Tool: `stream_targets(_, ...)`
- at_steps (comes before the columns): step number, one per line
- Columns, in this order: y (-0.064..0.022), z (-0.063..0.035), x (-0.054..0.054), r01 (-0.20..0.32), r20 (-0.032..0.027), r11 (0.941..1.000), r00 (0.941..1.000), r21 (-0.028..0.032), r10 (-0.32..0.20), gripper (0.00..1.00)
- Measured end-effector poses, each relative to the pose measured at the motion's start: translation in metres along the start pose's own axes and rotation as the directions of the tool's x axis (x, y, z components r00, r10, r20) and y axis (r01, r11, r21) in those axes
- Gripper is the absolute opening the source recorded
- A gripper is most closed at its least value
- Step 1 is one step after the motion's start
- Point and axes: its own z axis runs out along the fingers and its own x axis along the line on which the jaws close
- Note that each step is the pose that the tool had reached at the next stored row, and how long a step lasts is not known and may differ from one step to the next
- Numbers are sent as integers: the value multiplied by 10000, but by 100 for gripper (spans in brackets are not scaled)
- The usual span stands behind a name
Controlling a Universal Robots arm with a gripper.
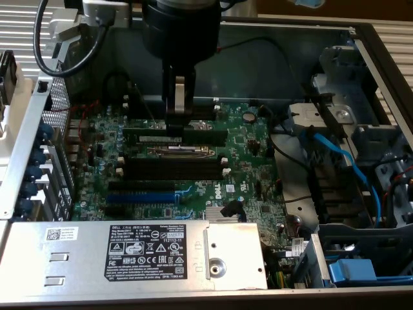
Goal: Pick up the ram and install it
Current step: 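Insert the ram into the slot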
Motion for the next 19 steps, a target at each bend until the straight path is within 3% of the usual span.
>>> stream_targets(19,-38,7,0,0,0,10000,10000,-1,0,12)
